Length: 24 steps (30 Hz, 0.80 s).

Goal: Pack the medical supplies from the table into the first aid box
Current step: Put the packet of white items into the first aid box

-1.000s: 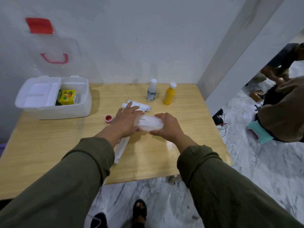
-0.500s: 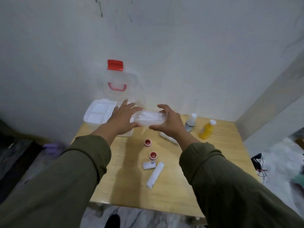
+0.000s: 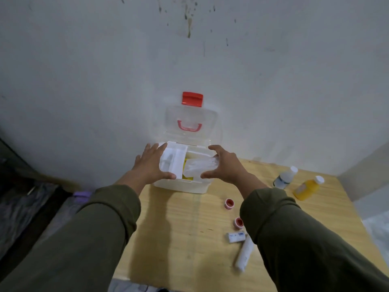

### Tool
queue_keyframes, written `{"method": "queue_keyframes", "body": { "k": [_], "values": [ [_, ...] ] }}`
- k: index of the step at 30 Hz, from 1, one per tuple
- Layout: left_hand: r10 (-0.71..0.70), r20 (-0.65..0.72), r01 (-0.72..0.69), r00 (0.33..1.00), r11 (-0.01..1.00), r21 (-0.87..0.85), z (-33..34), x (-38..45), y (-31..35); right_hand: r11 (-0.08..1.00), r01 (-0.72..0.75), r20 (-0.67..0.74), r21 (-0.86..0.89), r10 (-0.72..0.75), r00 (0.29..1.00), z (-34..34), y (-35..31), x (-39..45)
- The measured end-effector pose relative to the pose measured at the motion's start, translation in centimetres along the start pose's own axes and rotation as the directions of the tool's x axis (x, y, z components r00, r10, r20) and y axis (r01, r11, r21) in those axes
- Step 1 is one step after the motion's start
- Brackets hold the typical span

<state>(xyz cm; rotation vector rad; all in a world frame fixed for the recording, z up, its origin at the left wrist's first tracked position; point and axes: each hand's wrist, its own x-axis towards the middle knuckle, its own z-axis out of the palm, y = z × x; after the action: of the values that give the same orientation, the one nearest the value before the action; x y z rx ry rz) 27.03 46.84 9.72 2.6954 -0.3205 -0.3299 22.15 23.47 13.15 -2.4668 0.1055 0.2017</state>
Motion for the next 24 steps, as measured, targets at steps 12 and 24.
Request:
{"method": "queue_keyframes", "body": {
  "k": [12, 24],
  "values": [
    [0.066, 0.086, -0.055, 0.994, 0.991, -0.123, 1.9, 2.0, -1.4, 0.996, -0.043, 0.084, -0.082, 0.05, 0.995, 0.9, -1.1, 1.1],
    [0.027, 0.065, -0.014, 0.998, 0.983, -0.18, 2.5, 2.0, -1.3, 0.996, 0.085, 0.171, 0.001, -0.084, 0.982, 3.4, 0.2, 3.3]
  ]
}}
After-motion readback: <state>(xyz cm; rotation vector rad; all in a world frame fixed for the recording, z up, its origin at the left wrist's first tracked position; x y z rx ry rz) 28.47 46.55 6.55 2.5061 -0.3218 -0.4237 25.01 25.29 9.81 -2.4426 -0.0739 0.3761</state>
